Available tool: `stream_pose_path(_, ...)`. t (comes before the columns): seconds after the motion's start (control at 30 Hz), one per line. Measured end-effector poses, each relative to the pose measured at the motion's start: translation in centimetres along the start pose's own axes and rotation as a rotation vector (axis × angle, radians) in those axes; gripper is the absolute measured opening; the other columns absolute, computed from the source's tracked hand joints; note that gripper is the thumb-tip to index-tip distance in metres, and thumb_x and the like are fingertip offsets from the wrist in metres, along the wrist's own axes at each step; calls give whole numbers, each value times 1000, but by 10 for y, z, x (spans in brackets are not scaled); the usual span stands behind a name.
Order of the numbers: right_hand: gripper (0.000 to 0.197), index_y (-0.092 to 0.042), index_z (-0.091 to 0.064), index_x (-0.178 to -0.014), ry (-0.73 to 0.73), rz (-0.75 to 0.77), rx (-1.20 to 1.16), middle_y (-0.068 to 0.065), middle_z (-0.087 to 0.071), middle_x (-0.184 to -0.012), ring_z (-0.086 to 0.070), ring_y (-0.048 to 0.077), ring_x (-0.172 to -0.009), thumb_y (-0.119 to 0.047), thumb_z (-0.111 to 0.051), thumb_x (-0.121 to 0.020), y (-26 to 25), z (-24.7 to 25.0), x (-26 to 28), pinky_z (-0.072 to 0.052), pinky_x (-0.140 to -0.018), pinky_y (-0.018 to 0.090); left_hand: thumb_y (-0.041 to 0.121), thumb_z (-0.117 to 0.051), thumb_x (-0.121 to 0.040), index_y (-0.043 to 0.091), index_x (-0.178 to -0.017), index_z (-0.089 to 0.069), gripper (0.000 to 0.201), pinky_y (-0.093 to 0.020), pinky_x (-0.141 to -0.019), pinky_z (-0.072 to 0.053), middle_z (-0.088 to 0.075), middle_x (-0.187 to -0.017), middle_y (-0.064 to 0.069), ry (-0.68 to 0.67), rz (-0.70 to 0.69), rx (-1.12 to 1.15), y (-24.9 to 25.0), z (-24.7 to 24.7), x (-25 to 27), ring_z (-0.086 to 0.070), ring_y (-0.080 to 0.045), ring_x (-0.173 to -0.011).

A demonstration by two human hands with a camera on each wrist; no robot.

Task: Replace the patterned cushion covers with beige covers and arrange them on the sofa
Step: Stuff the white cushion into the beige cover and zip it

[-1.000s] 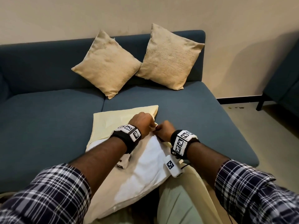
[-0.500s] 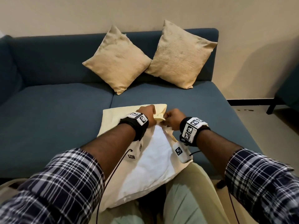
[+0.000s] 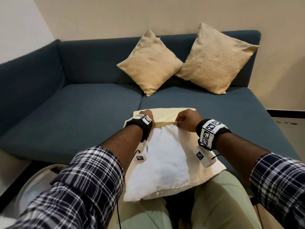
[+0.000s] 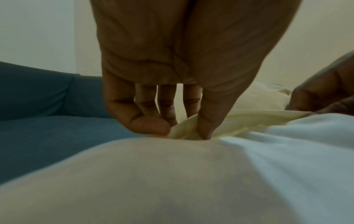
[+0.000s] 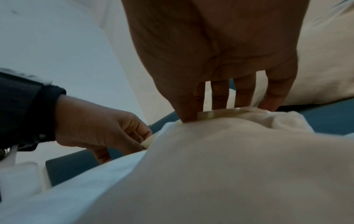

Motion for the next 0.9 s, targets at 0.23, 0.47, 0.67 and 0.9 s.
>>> stream_pose_path(0.23, 13, -12, -73, -84, -91, -38, 84, 3, -65, -82, -57, 21, -82, -25, -75, -85, -2, 12, -2, -42, -61, 25, 19, -58, -73, 14, -116, -59, 43, -53, -89, -55, -65, -112, -10, 69, 53, 32, -44, 32, 70, -66, -39, -104)
stream_pose_path(0.47, 13, -14, -74, -93, -93, 88, 327, 0, -70, -95, -64, 25, -93, -22, -67, -87, -22, 16, 11, -43, -71, 25, 41, -62, -69, 16, -71, -51, 27, -43, -74, -60, -73, -92, -16, -4, 71, 299, -103, -29, 9, -71, -37, -79)
stream_pose_path(0.67, 51, -21, -72, -86, -233, 303, 99, -5, -70, -85, -62, 14, -80, -71, -70, -74, -117, -34, 47, -52, -73, 30, 21, -74, -67, 9, -71, -71, 14, -36, -63, -63, -69, -55, -4, 16, 54, 456, -103, 4, 88, -71, -27, -58)
stream_pose_path(0.9, 54, -15, -64, -101, -306, 158, 435, 11, -69, -106, -63, 30, -92, -67, -55, -86, -139, -86, 41, -49, -76, 32, 5, -71, -79, 8, -68, -69, 11, -16, -47, -46, -62, -48, 3, -7, -26, 473, -100, 18, 117, -62, -15, -53)
Point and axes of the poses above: each hand's wrist, its own x-axis away from the middle knuckle, its own z-axis out of the back of the hand, y = z × x, the point moved 4 cm from there along -x, towards the middle knuckle
